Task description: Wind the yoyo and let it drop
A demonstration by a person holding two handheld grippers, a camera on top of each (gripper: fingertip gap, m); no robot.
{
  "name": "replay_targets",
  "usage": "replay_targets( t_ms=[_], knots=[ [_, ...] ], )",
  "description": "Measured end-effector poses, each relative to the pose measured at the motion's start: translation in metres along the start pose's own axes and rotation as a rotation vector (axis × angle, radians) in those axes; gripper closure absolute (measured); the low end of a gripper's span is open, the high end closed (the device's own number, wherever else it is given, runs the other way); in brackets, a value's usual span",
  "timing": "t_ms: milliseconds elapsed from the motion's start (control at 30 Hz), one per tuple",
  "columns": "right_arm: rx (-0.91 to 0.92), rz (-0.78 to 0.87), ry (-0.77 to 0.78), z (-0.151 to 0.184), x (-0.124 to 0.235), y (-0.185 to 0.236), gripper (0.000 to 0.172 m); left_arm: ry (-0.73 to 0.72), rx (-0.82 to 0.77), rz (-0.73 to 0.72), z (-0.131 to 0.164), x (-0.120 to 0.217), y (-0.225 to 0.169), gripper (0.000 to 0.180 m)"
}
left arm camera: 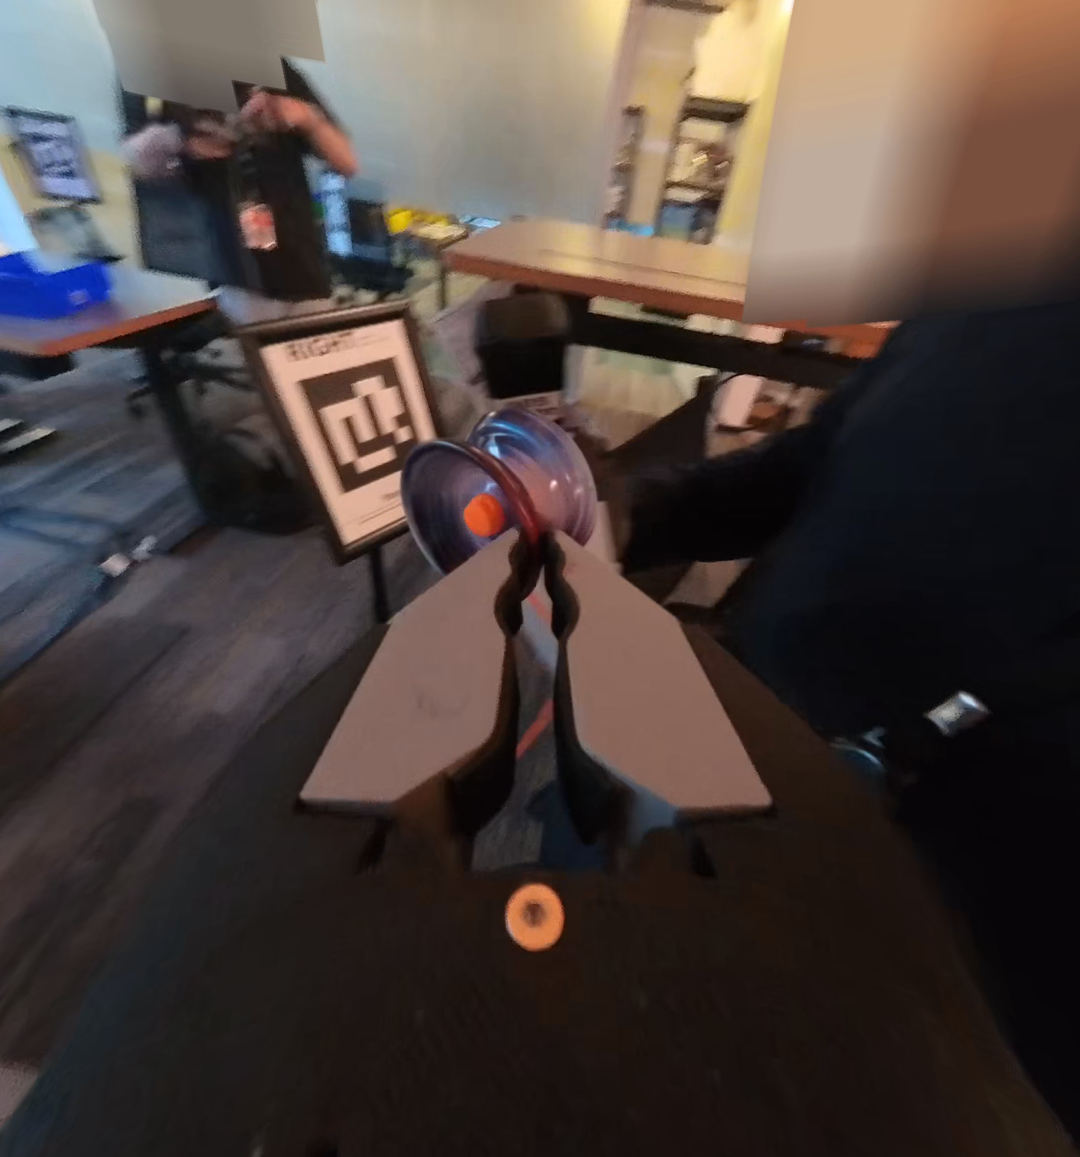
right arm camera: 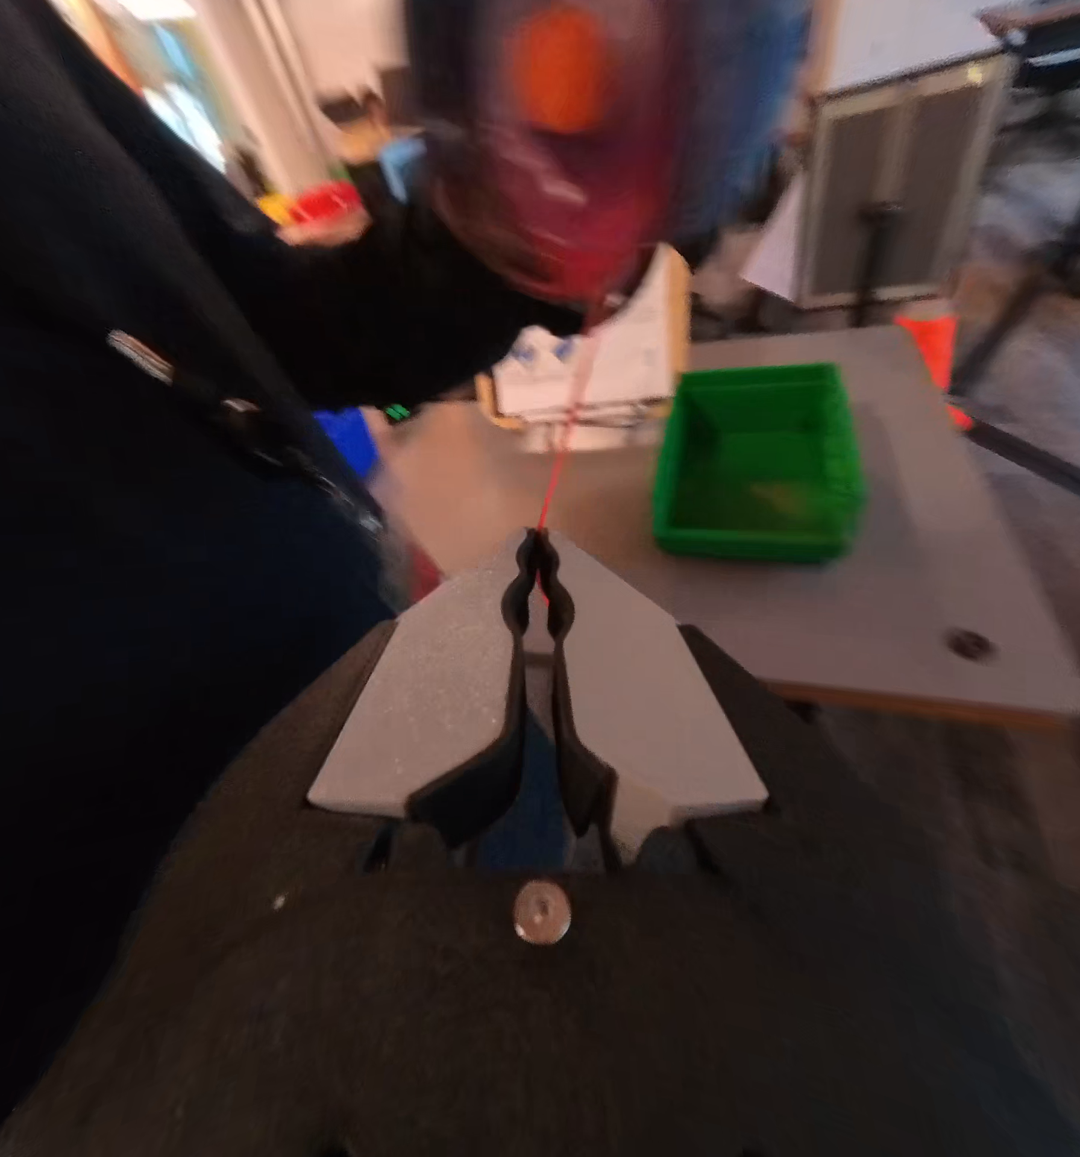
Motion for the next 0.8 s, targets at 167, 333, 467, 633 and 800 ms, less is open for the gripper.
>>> replay_targets(
  t_ms=[167,333,467,633,800],
  knots=[
    [-0.092,-0.32,-0.147,-0.031,-0.003,0.041,0.172,0.152,-0.009,-0.4,0.02,0.002,0.061,0.179],
    [0.057,-0.105,-0.141,-0.065,0.045,0.014,0.172,0.384,-0.01,-0.324,0.067,-0.013,0.059,0.179],
    [0.127,0.212,-0.054,-0.075,0.086,-0.038,0.172,0.432,-0.036,-0.066,0.085,-0.028,0.018,0.179],
    [0.054,0.295,0.101,-0.031,0.078,-0.071,0.172,0.272,-0.061,0.24,0.057,-0.027,-0.03,0.178],
    [-0.033,0.134,0.082,0.003,0.031,-0.044,0.172,-0.057,0.051,0.253,0.003,-0.005,-0.025,0.179]
  ],
)
Point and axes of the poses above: each gripper's, where its closed fingertips meet, x back along the fingers, z out of its underside, y = z × x across the jaws, the point moved 4 cm from there along x, back along the fingers, and after that the axes turned 7 degrees about x, right-handed, at the moved point
